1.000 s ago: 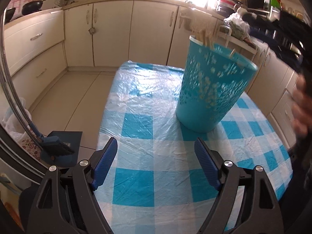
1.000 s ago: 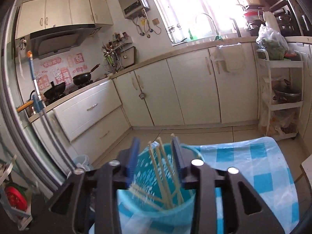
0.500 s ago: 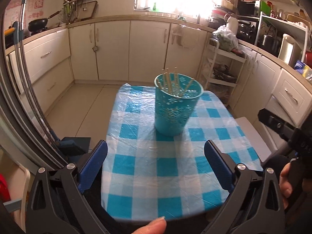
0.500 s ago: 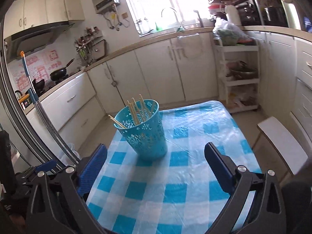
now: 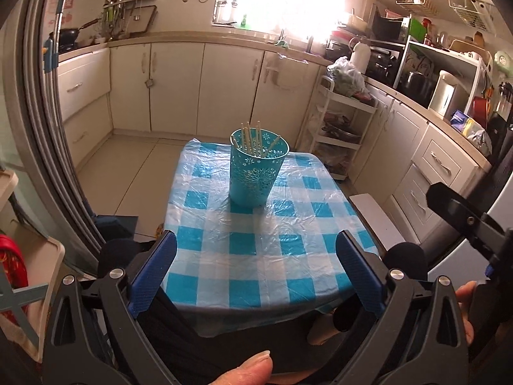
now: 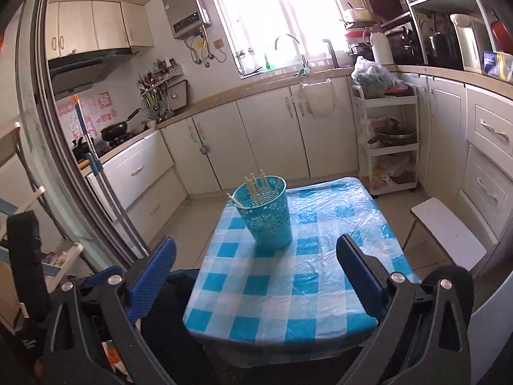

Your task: Organize utensils

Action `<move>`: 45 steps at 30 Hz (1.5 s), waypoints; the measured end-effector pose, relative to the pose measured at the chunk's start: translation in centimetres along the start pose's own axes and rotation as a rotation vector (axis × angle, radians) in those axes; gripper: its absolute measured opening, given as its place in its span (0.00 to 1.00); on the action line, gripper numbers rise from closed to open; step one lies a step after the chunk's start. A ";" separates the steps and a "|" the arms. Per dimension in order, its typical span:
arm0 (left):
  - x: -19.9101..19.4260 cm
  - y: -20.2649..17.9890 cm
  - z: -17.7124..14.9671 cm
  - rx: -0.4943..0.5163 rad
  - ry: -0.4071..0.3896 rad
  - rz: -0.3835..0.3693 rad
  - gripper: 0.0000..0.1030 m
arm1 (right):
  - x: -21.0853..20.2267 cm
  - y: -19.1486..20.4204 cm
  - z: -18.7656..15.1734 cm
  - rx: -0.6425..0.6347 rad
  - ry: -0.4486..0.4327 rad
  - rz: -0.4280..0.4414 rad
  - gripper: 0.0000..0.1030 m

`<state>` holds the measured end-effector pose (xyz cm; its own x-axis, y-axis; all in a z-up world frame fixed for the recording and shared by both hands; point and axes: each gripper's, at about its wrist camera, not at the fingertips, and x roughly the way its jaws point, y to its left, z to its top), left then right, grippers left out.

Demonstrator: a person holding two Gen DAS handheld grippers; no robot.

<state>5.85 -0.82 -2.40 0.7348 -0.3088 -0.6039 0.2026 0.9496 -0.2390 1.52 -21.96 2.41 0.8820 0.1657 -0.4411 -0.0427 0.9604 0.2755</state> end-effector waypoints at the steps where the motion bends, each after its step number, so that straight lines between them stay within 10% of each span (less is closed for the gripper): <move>1: -0.6 0.0 -0.4 0.003 -0.011 0.008 0.93 | -0.6 0.3 -0.3 -0.007 -0.006 -0.001 0.93; 10: -5.6 -1.9 -2.1 0.069 -0.159 0.150 0.93 | -3.7 1.7 -2.7 -0.033 -0.051 0.007 0.93; 45: -11.2 -2.4 -3.9 0.055 -0.250 0.218 0.93 | -9.4 5.0 -4.6 -0.170 -0.189 -0.014 0.93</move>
<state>-5.37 0.15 1.97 0.8994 -0.0815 -0.4294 0.0523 0.9955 -0.0795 -9.09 -17.73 4.01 0.9546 0.1226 -0.2715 -0.0941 0.9888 0.1155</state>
